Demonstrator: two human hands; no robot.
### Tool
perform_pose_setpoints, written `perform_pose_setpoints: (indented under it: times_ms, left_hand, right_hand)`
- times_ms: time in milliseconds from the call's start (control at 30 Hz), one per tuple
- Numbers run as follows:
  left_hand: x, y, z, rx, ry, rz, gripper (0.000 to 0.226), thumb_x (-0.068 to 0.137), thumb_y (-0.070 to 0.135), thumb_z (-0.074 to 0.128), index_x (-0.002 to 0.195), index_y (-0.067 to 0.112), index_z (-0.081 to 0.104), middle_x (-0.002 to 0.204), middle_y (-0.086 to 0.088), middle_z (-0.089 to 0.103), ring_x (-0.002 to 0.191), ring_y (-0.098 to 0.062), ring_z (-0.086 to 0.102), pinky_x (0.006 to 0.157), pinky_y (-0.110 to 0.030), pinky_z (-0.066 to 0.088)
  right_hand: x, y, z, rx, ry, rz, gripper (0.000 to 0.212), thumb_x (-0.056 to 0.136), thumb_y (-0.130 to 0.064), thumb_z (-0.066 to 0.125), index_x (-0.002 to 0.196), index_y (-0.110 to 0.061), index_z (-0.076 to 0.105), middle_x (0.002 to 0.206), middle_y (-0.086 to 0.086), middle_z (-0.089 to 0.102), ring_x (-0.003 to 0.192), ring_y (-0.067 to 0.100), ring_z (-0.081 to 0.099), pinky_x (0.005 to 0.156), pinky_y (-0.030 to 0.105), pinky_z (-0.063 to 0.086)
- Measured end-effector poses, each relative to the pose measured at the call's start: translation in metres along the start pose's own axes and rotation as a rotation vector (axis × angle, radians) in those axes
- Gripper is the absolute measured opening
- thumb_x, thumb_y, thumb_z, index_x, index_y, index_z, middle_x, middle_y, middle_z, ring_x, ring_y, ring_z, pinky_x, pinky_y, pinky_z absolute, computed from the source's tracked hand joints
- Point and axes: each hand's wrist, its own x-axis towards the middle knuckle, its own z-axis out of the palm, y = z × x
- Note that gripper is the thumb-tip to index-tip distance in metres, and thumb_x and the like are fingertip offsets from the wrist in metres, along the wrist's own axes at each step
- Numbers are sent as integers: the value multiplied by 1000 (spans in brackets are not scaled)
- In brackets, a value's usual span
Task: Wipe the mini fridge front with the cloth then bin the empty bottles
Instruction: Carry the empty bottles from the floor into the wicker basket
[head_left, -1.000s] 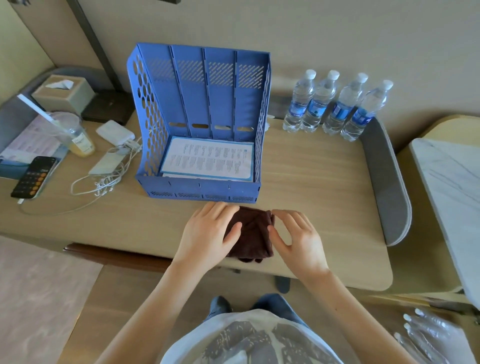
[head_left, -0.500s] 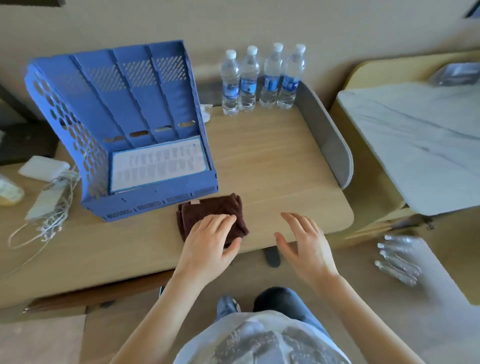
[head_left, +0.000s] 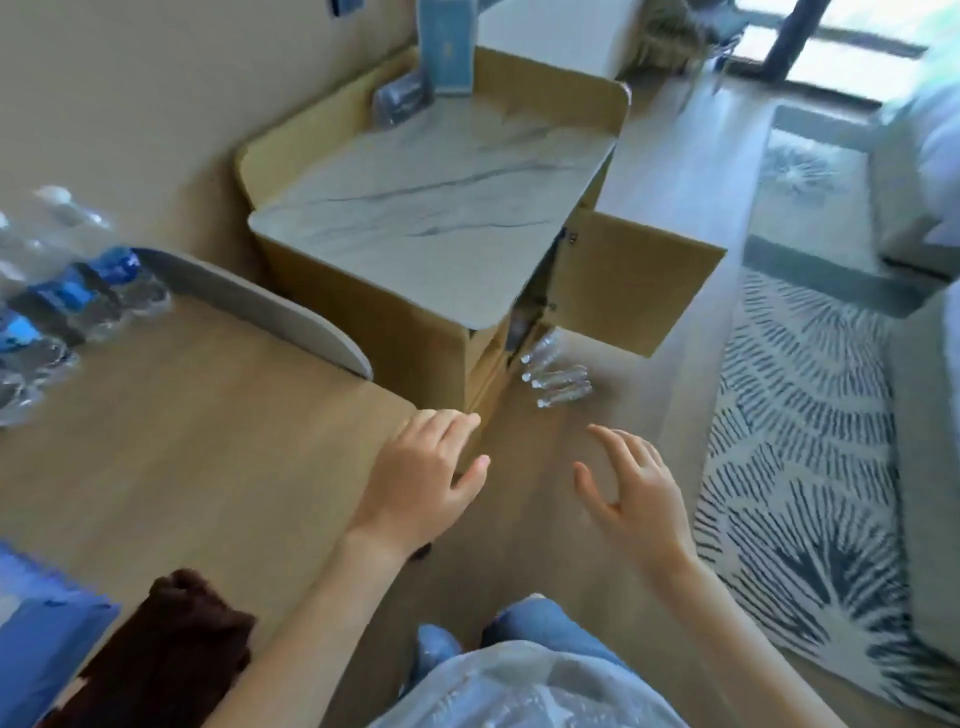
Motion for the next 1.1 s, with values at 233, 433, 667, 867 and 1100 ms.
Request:
perform_pose_setpoints:
  times_ms: [233,433,667,867,1100]
  left_hand:
    - [57,51,73,-30,-192,140,36,90,33,65,119,12,70,113,-2,71,104,-20,66,89,-36,55]
    - [120,84,92,-45,-194,186,35,90,31,69,120,12,70,113,-1,71,105,-18,66,89,-34,54]
    - [196,122,108,-75,-161,236,42,91,40,56,121,14,69,117,-2,71,109,-19,65,92,-34,55]
    - [241,126,153,-49,-248,251,34,90,31,69,118,11,70,112,-4,72,102,-20,67,83,-33,57]
    - [322,126,218,-44,-271,210,37,90,36,61,116,13,71,110,-2,72,100,-19,68,81,-32,57]
  right_hand:
    - [-10,85,-21,-58,22,194,51,91,-44,53,122,-7,69,112,9,71,105,30,67,92,42,55]
    - [27,135,-46,-30,82,237,54,91,-45,50,123,-5,68,113,9,71,106,29,66,92,40,54]
    - [67,183,-74,2,146,286,55,94,-47,48,129,-8,64,121,7,68,114,27,63,96,44,52]
    - [89,218,-66,3,72,381,60,93,-49,44,129,-6,65,119,9,70,113,27,64,94,42,53]
    - [182,287,-61,-21,-14,375,48,96,-39,57,131,-7,63,122,8,68,116,27,63,96,42,52]
